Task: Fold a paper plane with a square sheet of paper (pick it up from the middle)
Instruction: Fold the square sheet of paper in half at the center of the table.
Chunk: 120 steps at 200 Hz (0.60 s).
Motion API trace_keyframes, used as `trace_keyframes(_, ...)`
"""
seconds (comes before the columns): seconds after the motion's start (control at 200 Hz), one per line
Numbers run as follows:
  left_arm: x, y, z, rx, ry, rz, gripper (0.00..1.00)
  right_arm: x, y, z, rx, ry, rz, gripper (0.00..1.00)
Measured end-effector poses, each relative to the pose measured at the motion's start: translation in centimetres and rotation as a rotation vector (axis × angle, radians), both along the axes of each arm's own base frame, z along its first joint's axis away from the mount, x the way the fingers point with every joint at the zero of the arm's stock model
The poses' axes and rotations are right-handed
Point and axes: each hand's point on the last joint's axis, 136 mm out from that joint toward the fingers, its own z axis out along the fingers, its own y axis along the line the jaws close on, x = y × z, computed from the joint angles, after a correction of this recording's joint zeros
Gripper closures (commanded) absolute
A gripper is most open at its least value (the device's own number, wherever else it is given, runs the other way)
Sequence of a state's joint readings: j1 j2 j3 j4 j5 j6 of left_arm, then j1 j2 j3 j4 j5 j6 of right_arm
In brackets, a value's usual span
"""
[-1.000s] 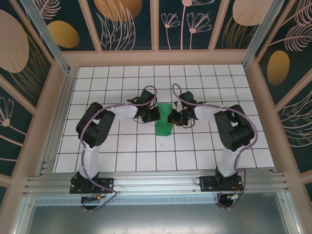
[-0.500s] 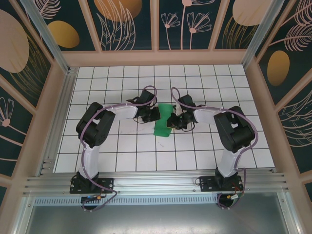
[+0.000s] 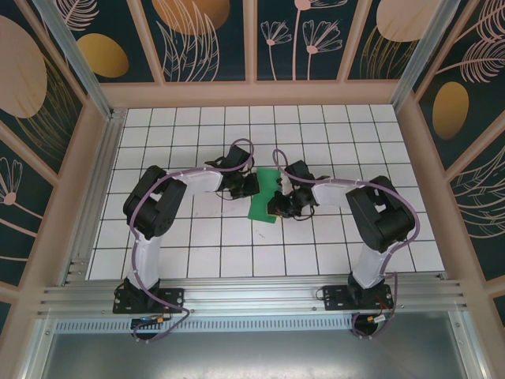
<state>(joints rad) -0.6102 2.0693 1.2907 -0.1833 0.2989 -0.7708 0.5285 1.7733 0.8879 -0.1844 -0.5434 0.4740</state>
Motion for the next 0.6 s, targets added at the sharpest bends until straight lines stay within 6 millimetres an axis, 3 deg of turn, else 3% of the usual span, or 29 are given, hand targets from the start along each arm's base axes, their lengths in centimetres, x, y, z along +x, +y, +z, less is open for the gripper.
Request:
trace_keyframes(0.145, 0.0, 0.0, 0.0, 0.003, -0.002, 0.001, 0.91, -0.9, -0.1, 0.5, 0.009, -0.004, 0.007, 0.82)
trace_keyframes(0.26, 0.0, 0.0, 0.0, 0.003, -0.003, 0.000, 0.91, -2.3, -0.3, -0.4, -0.001, 0.018, 0.017, 0.82)
trace_keyframes(0.6, 0.0, 0.0, 0.0, 0.003, -0.003, 0.001, 0.92, -1.7, -0.3, 0.6, -0.004, 0.000, -0.006, 0.81)
